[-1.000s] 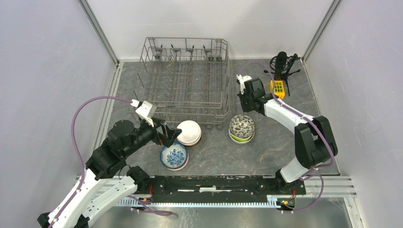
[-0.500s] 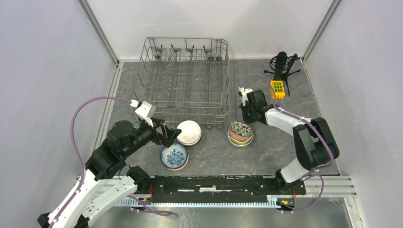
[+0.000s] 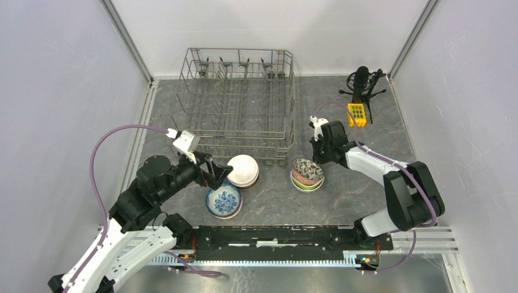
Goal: Load the bowls into the dish rack
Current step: Move the bowl to the center of the board.
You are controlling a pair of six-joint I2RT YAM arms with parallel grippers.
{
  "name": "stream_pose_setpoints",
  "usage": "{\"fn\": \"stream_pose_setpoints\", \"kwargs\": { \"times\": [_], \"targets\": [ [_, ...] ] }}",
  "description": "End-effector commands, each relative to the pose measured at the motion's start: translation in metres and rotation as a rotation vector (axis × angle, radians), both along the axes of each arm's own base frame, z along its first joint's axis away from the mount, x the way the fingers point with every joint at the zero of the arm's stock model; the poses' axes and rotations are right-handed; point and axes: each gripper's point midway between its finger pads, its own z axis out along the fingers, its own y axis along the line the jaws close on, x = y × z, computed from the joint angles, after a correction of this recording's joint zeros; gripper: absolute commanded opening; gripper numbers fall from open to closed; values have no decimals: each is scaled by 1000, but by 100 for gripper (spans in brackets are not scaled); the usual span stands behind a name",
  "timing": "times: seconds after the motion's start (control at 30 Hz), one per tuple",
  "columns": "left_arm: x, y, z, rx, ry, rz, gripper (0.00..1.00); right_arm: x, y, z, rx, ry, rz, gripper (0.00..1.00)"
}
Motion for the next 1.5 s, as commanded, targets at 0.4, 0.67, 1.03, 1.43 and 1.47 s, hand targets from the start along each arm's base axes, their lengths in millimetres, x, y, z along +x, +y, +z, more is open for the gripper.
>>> {"fn": "stream_pose_setpoints", "kwargs": {
  "times": [0.4,0.67,1.03,1.43,1.47],
  "targets": [
    [1,-1,3,-24,-2,2,100,-43,25,2,56,-1,87,0],
    [1,-3,2,-21,3,-2,100,-64,35,-3,56,6,137,0],
    [2,-4,0,-16,14,-6,100,-80,42,7,69,-33,159,0],
    [3,-4,-2,-12,18,-3,100,-38,45,30,16,-160,141,3],
    [3,-4,-2,-13,17,-3,100,-34,47,30,22,-161,143,3]
  ]
}}
